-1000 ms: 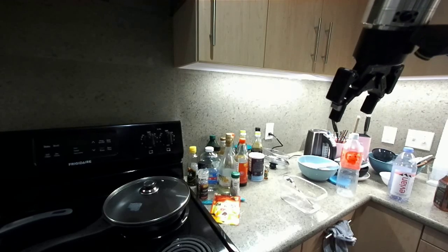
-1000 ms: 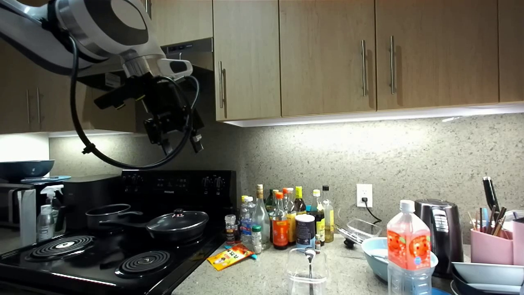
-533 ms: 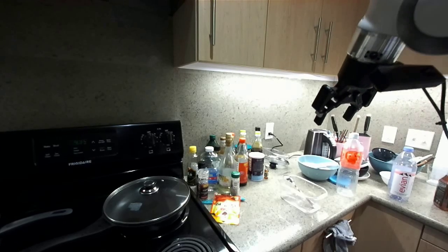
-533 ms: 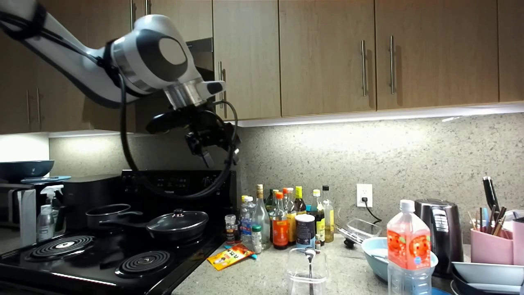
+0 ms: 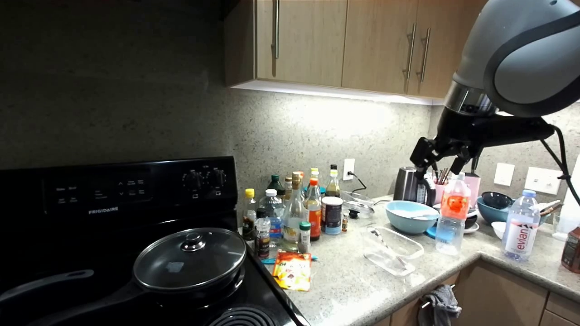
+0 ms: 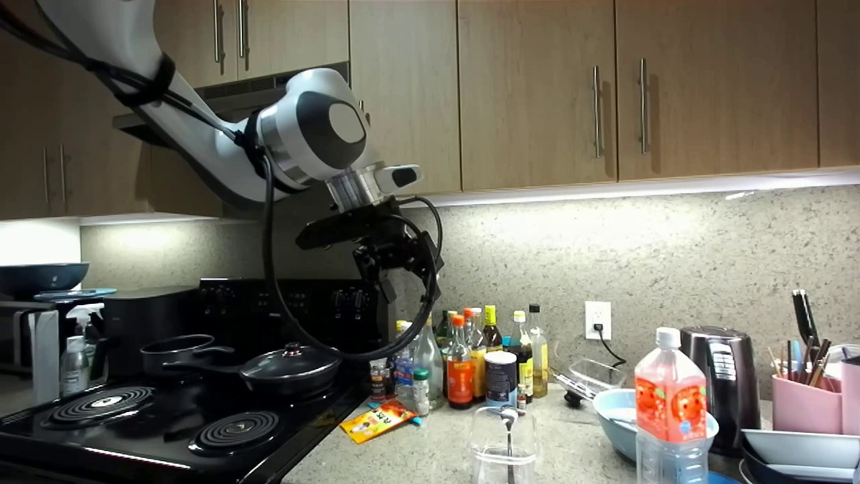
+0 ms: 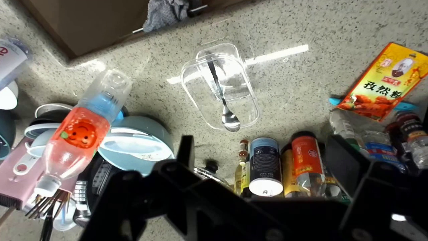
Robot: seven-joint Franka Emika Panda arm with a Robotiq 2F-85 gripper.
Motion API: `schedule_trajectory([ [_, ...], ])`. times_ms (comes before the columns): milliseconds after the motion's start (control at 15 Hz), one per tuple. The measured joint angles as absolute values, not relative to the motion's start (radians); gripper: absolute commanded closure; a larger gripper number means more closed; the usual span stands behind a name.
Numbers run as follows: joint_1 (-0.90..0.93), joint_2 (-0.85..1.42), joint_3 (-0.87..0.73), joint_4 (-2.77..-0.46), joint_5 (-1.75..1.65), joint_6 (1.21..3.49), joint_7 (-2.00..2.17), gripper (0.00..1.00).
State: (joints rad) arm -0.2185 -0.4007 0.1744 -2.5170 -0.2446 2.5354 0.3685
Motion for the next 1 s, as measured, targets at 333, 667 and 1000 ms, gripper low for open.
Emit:
schedule_trajectory([
  [333,-0.203,-0.357,0.142,-2.501,-0.238,2.544,0.369,0.0],
  [667,-0.198,-0.133,0.081,-2.348,-0.234,2.566,0.381,0.0],
  [1000,-0.19,-0.058,0.065,-2.275,-0.233,2.558,0.392,0.0],
])
